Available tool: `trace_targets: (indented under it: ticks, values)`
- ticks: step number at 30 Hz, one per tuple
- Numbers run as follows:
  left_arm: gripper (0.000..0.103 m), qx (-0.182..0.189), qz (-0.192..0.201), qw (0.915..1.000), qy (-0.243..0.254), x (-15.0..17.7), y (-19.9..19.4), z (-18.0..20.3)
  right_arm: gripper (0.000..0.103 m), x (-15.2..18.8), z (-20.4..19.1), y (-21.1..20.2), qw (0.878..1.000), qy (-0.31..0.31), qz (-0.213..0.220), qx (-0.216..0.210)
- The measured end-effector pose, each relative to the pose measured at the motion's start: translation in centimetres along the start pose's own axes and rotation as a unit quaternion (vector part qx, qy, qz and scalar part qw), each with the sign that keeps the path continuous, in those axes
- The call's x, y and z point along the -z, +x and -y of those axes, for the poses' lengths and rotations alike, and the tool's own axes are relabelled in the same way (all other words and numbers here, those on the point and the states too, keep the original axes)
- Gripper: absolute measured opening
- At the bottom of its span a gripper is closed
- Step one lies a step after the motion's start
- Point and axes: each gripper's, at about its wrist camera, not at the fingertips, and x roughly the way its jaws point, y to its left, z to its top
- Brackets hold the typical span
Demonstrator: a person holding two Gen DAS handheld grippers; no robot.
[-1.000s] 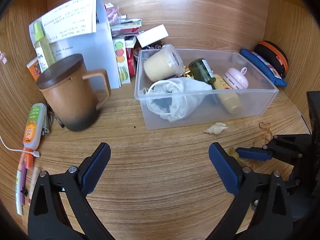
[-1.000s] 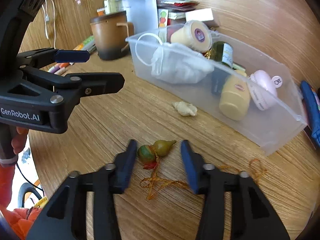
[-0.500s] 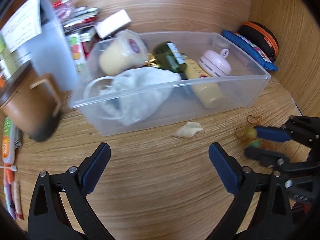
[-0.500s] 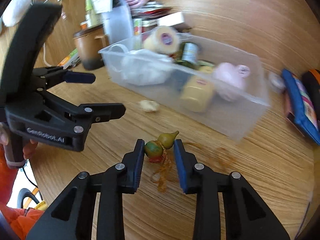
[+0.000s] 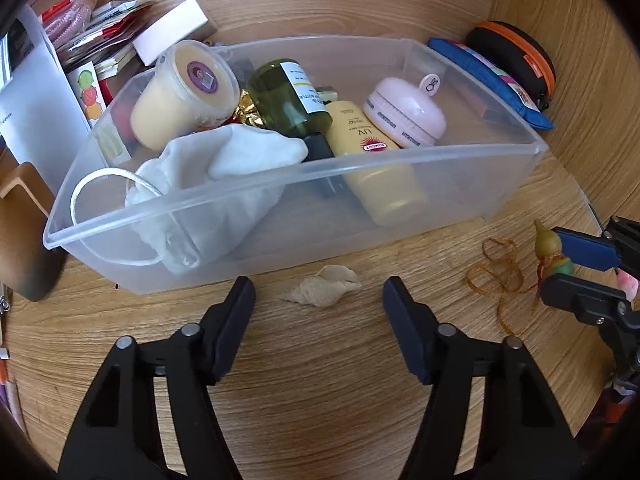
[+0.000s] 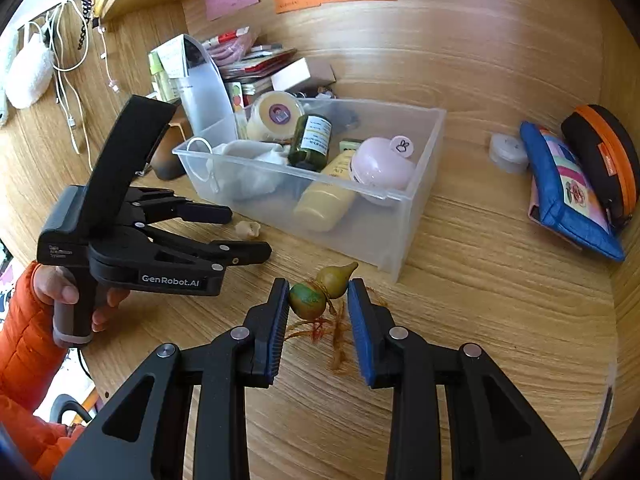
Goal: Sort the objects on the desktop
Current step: 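Grasp the gourd ornament with the right gripper while the left gripper grasps the beige seashell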
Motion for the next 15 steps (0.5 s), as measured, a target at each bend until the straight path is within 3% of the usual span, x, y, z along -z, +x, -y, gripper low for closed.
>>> trace_targets:
  ticks: [4,15]
  values:
    - [0.040,-0.011,0.008,0.9998,0.018,0.1,-0.2,0.2,0.027,-0.1,-0.2,0.1,1.000,-0.002,0.004,-0.006]
    - [0.039,-0.030,0.038,0.9984,0.028,1.6,-2.5,-0.1,0.027,-0.3,-0.3,0.1,1.000,0.003,0.005,-0.004]
